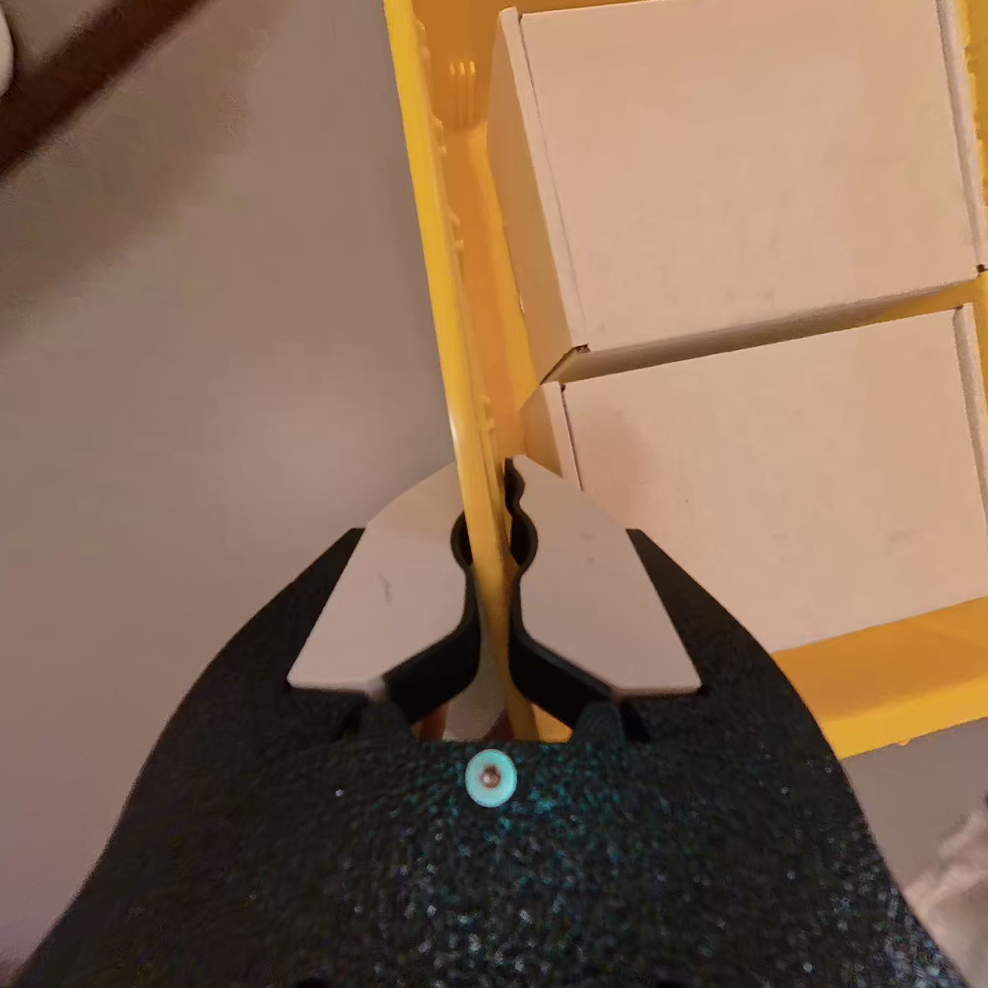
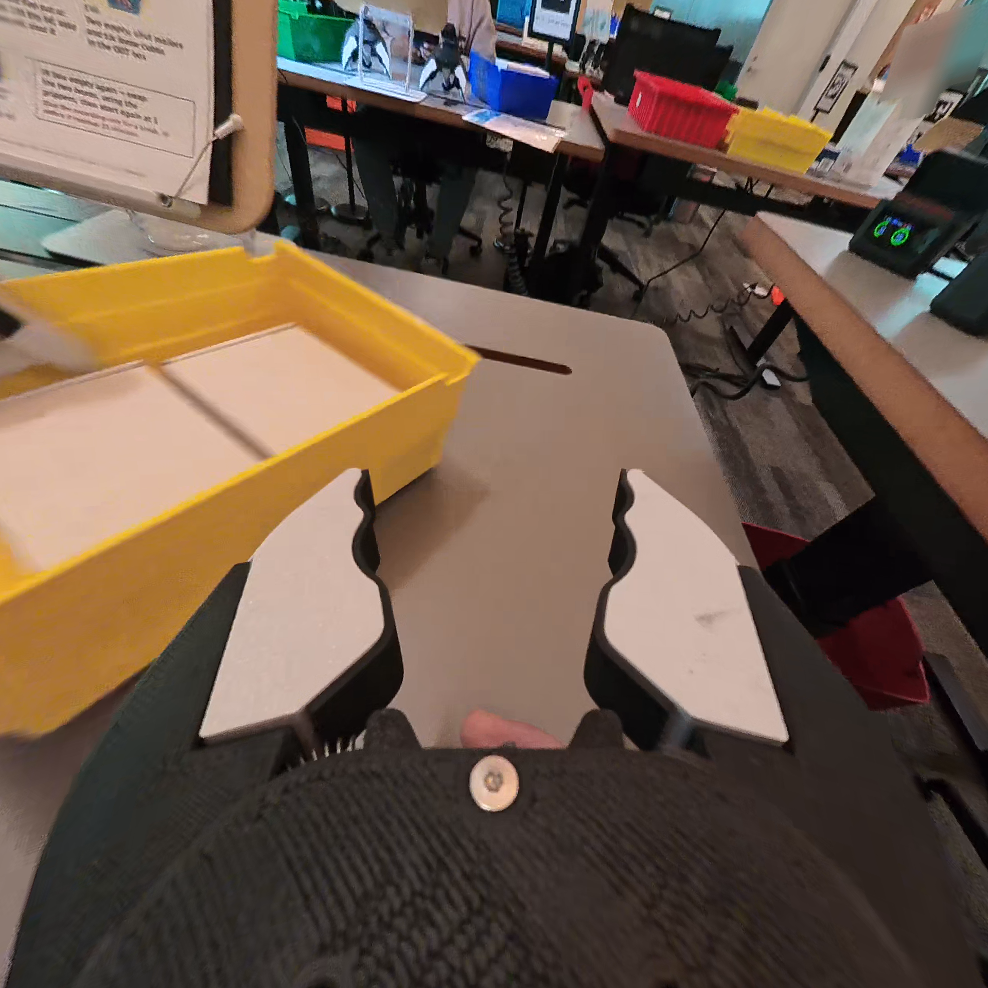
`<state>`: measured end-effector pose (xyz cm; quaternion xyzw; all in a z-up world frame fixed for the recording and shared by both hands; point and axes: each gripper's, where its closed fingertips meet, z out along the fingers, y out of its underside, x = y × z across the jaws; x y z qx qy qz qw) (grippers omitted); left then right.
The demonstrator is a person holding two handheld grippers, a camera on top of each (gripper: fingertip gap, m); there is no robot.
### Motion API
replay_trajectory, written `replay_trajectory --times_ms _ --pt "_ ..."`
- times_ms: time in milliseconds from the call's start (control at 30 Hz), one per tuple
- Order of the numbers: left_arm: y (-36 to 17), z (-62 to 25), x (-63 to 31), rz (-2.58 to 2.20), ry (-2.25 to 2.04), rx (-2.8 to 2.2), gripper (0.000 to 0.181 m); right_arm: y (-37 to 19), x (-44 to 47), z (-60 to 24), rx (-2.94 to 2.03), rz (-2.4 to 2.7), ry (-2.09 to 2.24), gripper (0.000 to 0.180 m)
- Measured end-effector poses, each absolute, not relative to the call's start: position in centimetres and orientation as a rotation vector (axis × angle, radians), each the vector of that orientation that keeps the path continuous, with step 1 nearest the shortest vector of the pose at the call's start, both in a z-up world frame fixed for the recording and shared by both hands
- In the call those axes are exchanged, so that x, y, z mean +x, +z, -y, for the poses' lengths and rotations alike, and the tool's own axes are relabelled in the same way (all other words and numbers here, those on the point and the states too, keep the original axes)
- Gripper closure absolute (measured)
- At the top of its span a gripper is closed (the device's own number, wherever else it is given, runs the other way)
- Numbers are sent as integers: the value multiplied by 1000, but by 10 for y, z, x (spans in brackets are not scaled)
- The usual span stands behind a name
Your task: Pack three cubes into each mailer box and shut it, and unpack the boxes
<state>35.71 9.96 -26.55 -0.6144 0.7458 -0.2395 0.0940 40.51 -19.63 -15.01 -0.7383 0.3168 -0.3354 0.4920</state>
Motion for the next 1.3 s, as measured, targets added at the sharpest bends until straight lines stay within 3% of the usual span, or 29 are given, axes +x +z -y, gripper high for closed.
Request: replay_trajectory --times_ms 300,667,900,1167,1233,1300 --pt "-261 -201 90 -2117 -801 -1907 172 -156 373 112 -1879 -596 -677 94" --pt "-254 -318 -153 -1579 -695 -2165 170 -192 219 -183 -1958 -214 -166 86" --pt "-255 -369 -237 -1175 -660 -2278 169 -213 197 -321 -1999 -356 -159 82" --pt "-263 -383 -263 -1068 -659 -2297 169 -251 194 -382 -2101 -438 -179 91" --pt "-264 -383 -262 -1077 -656 -2295 169 -259 194 -390 -2123 -452 -133 76" --pt "-265 -384 -261 -1081 -665 -2291 169 -258 189 -397 -2119 -452 -31 99"
